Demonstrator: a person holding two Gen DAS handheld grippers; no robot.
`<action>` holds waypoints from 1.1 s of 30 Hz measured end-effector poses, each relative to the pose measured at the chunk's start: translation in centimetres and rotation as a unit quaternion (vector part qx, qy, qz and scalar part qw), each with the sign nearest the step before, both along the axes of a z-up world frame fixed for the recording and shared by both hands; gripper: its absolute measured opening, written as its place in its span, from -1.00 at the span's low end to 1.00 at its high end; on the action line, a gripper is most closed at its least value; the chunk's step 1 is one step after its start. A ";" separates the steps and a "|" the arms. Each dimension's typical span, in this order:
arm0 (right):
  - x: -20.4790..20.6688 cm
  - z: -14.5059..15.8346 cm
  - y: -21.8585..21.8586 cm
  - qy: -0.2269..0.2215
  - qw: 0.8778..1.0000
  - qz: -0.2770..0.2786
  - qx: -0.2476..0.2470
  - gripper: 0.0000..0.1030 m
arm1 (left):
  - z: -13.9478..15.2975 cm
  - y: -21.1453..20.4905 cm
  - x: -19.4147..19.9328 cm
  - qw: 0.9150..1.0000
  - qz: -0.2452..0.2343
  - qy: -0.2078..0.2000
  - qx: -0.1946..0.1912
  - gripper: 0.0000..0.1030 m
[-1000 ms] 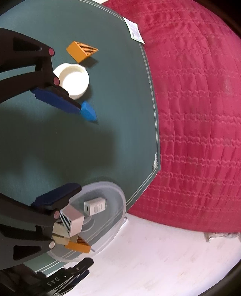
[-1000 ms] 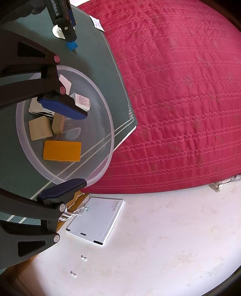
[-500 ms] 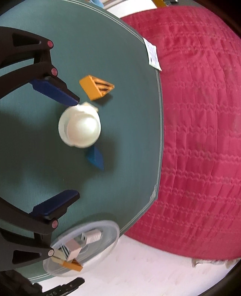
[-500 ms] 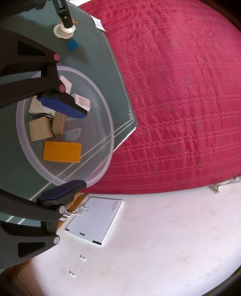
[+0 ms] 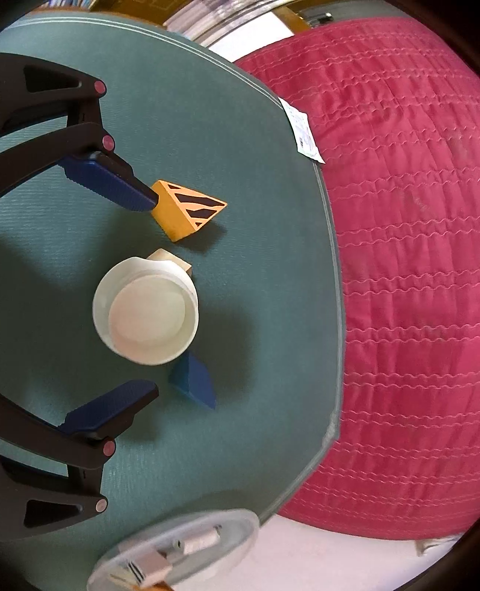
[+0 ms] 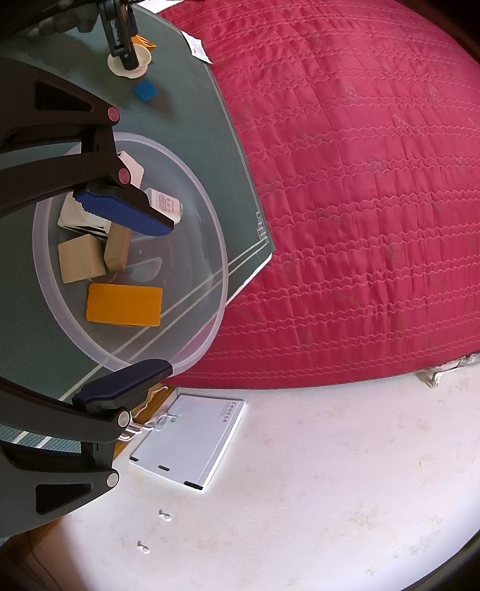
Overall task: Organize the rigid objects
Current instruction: 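Move the left tool to the white cup on saucer and close on it, then lift the white cup with the left tool while right tool moves over the table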
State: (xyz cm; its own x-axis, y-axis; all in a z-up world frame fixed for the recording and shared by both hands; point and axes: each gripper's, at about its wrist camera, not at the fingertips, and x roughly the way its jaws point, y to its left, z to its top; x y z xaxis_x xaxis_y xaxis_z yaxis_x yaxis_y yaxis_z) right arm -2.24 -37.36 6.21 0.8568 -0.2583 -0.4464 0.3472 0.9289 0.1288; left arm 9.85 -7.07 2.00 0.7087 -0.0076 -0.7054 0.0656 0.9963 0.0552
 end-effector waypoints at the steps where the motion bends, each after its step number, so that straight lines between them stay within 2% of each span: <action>1: 0.0 0.0 0.0 0.000 1.000 0.000 0.000 0.37 | -0.1 0.0 0.2 1.000 0.000 0.002 0.002 0.84; 5: 0.0 0.0 0.1 0.000 1.000 0.000 0.000 0.37 | -0.6 -0.2 0.6 1.000 -0.001 0.008 0.003 0.82; 7: 0.0 0.0 0.1 0.000 1.000 -0.001 0.000 0.37 | -0.9 -0.2 0.7 1.000 -0.003 0.013 0.001 0.68; 9: -0.1 0.0 0.1 0.000 1.000 -0.001 -0.001 0.37 | -1.2 -0.1 0.9 1.000 -0.006 0.022 -0.005 0.40; 11: 0.0 0.0 0.1 0.000 1.000 -0.001 -0.002 0.37 | -1.4 0.0 1.2 0.999 -0.009 0.031 -0.014 0.20; 19: -0.1 -0.1 0.4 -0.004 1.000 -0.001 -0.010 0.37 | -0.9 0.7 0.1 0.999 -0.012 0.022 -0.028 0.19; 33: -0.8 0.4 1.8 -0.012 0.998 -0.008 -0.057 0.37 | -0.4 4.2 -3.7 0.999 -0.007 0.013 -0.036 0.19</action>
State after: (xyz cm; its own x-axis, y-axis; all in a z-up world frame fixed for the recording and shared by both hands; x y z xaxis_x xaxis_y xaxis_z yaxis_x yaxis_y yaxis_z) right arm -2.99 -35.51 6.56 0.8622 -0.3195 -0.3932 0.3593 0.9327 0.0301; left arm 6.13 -2.85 1.57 0.6897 -0.0687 -0.7208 0.0799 0.9966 -0.0185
